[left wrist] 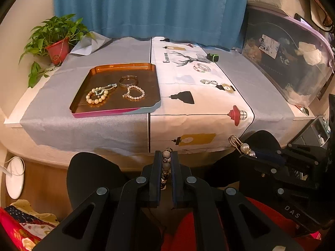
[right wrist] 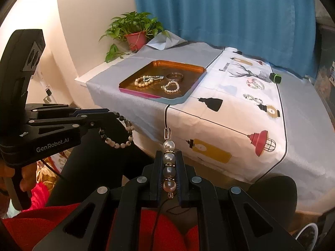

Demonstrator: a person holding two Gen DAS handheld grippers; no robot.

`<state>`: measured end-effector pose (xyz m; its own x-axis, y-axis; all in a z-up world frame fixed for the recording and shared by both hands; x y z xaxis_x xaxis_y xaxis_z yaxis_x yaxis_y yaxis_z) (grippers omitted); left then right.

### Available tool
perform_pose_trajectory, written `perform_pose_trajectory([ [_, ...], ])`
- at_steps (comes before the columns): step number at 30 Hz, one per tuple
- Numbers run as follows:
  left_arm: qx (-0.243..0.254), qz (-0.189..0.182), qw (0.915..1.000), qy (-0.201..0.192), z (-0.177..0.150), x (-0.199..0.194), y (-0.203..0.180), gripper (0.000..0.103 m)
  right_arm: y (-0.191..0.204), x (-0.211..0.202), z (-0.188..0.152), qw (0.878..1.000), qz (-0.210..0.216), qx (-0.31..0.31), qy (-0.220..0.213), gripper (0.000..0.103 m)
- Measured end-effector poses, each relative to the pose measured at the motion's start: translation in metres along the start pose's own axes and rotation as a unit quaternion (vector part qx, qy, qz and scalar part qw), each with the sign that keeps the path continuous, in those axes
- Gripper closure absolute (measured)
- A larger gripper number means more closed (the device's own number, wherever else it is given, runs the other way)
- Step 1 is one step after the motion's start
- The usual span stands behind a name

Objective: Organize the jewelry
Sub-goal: 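Carry the pearl charm and dark bead bracelet with both tools over the orange tray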

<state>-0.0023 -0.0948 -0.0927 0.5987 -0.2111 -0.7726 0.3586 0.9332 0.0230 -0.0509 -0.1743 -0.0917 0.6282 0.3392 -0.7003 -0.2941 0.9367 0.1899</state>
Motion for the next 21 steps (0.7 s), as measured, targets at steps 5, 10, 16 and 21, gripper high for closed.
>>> perform_pose_trajectory([
  [5, -0.004, -0.003, 1.0000, 0.001, 0.001, 0.002, 0.003, 0.097, 0.001, 0.003, 0.000, 1.000, 0.001, 0.000, 0.004, 0.092],
  [10, -0.005, -0.003, 1.0000, 0.002, 0.002, 0.003, 0.005, 0.097, 0.002, 0.006, 0.001, 1.000, 0.002, -0.001, 0.007, 0.092],
  [16, -0.014, -0.003, 0.9999, 0.001, 0.008, 0.006, 0.014, 0.097, 0.004, 0.012, 0.003, 1.000, 0.002, -0.001, 0.012, 0.091],
  [21, -0.024, 0.000, 0.9997, -0.007, 0.022, 0.010, 0.031, 0.097, 0.003, 0.021, 0.013, 1.000, 0.005, -0.002, 0.015, 0.091],
])
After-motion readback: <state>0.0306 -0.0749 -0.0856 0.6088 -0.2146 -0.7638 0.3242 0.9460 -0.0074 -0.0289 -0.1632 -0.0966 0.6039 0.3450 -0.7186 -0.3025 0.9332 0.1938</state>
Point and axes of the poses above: each gripper's, at about its wrist camera, not at the fingertips, and x roughly the way its jaws point, y to its left, z to its top, the point moved 10 cm from there along x, roughly the way its jaws point, and after that the axes turned 8 degrees about z, right-handed, at the moved point
